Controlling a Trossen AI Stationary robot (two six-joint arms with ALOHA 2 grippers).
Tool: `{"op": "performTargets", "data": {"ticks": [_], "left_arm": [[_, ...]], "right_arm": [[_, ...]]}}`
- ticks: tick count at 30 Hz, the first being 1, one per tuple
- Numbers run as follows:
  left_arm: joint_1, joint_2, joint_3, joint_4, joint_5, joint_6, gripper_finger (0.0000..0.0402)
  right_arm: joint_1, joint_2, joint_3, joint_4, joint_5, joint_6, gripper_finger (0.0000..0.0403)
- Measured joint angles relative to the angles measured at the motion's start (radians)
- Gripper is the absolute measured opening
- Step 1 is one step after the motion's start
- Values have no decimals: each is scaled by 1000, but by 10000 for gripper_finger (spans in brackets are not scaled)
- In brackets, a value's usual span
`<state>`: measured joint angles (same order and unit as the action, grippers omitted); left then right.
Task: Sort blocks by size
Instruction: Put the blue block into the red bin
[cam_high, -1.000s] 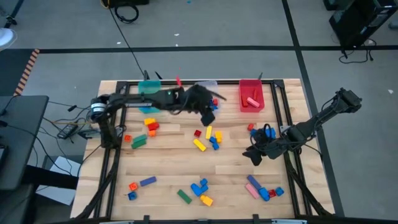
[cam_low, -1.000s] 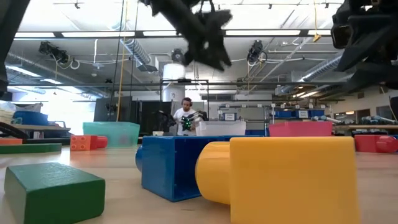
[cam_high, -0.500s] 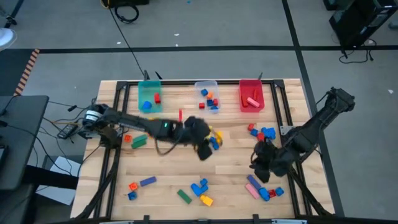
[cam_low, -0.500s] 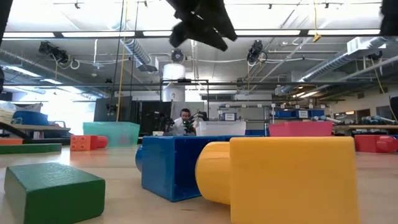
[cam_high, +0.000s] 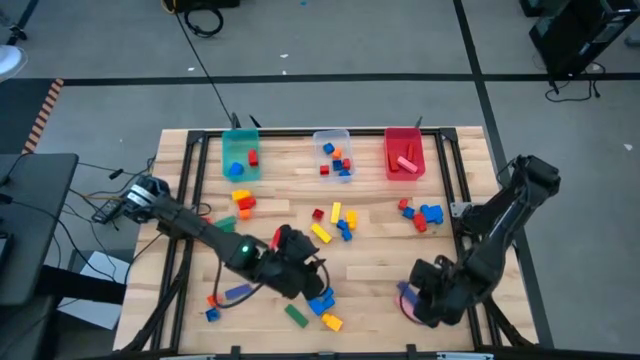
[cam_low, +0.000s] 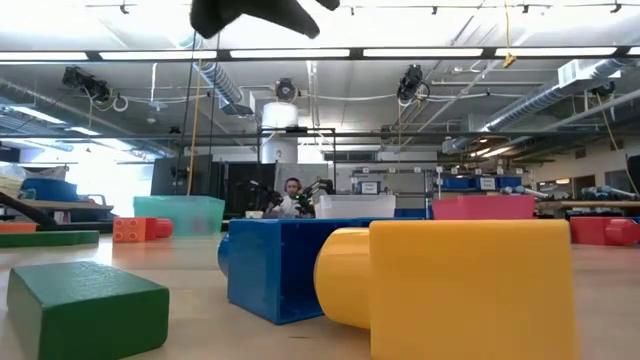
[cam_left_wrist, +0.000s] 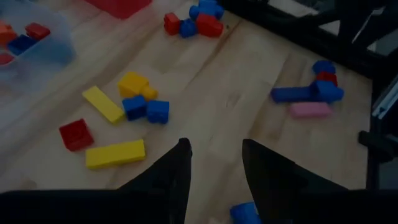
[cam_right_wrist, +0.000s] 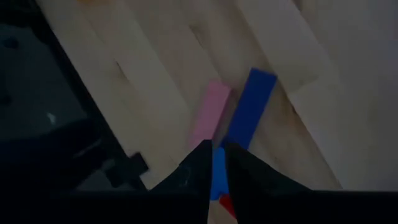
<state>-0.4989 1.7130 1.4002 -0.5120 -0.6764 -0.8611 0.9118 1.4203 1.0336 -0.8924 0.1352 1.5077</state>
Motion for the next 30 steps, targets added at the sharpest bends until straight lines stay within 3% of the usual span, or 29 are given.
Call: {"op": "performTargets", "data": {"ticks": [13,22,30], "left_arm": [[-26,0,0,4,-26,-61,151],[-25,0,0,22,-72,-61,151],[-19,0,0,22,-77,-61,151]], "right_arm": [[84,132,0,-1,-1,62,59],[101,143,-1,-10,0,124,61],[79,144,-8,-25,148,183,94]]}}
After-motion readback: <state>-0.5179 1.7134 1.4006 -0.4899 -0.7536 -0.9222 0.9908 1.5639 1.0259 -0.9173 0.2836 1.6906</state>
